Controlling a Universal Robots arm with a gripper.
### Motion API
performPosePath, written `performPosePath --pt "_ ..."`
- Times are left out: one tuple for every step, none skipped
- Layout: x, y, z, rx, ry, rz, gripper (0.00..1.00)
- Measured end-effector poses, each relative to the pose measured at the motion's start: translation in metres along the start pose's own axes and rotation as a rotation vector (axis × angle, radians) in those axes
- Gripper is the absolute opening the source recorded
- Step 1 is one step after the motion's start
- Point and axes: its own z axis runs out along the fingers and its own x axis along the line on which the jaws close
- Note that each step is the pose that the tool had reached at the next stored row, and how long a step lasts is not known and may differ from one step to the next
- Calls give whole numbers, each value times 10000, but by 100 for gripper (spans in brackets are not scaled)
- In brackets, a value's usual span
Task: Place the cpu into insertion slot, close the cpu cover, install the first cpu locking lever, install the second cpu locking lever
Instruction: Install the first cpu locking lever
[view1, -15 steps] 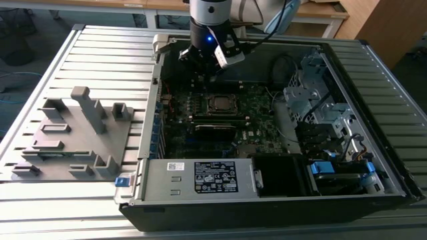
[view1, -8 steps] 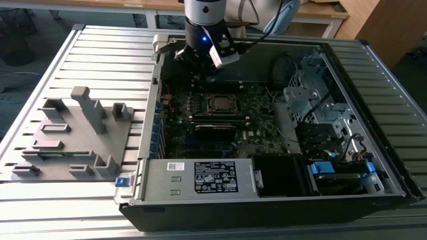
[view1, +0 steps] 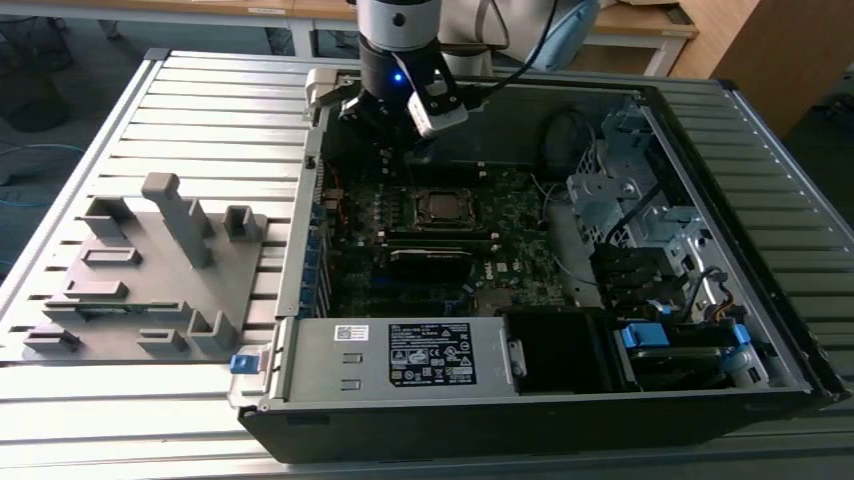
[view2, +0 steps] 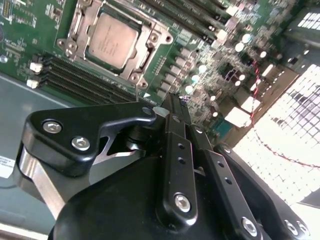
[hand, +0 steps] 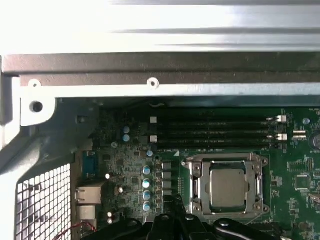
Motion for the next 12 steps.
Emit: performPosePath --pt "1 0 0 -96 2 2 10" --pt "3 -1 0 -198 7 5 10" --pt "4 -2 0 -309 10 7 10" --pt "5 -3 0 -427 14 9 10" --pt "6 -4 0 -541 16 11 10" --pt "6 -6 1 -662 19 13 10" --pt "7 -7 1 -790 24 16 10" --pt "8 -9 2 -900 28 18 10" --pt "9 -10 3 -986 29 19 10" --pt "10 -12 4 -1051 31 20 10" --pt "10 -13 5 -1098 33 21 10" --pt "12 -14 8 -1140 34 22 10"
